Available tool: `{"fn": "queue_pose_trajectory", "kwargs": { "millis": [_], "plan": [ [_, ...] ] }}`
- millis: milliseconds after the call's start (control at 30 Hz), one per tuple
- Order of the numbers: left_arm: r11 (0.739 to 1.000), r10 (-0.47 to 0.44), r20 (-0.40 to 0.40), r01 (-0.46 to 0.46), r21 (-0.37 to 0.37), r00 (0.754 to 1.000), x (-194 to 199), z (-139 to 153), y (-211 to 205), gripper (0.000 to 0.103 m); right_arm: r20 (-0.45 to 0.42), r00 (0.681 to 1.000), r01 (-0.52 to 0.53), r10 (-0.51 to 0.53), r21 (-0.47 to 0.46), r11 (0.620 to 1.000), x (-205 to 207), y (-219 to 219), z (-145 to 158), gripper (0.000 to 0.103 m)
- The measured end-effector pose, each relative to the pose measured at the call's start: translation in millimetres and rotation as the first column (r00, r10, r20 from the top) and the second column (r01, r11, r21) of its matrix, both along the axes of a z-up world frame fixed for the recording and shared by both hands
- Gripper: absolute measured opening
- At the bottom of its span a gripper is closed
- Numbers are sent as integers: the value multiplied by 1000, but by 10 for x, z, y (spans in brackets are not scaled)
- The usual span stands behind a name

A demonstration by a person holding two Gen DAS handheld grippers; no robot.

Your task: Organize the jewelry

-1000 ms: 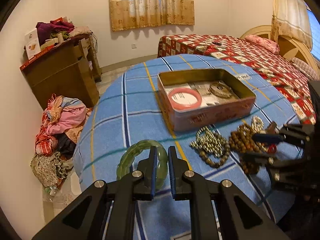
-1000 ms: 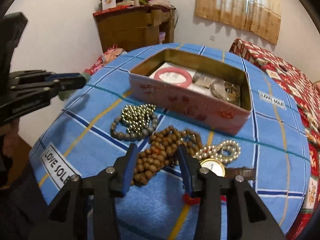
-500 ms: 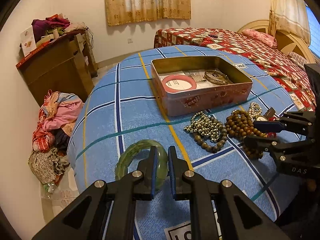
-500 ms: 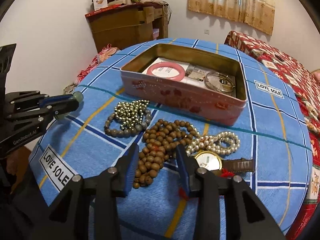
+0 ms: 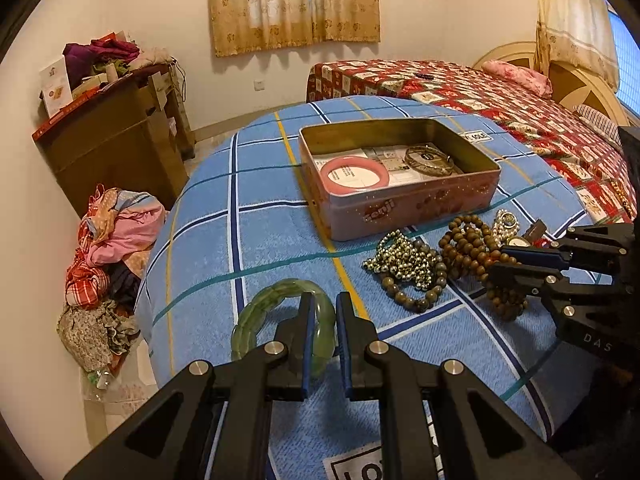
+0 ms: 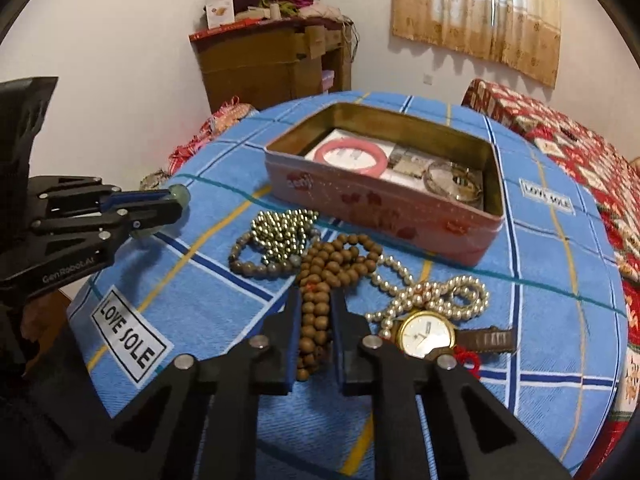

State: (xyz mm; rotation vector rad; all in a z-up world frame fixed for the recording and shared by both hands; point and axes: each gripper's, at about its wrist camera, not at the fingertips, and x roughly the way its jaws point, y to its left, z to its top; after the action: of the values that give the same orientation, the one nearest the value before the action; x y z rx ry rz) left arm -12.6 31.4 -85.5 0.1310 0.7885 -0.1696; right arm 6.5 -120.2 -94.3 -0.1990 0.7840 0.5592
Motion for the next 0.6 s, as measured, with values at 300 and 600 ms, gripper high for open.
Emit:
{"fn": "queue_pose_trajectory", "kwargs": {
  "millis": [300,600],
  "plan": [
    [1000,-7,39,7,-7,999,-5,168,-11,10,106,994,-18,16,22,1000,-56,17,204,16],
    [999,-29,85,30,-17,996,125,341,-118,10,164,986,5,-11,38,999,71,-99,395,16]
  ]
}}
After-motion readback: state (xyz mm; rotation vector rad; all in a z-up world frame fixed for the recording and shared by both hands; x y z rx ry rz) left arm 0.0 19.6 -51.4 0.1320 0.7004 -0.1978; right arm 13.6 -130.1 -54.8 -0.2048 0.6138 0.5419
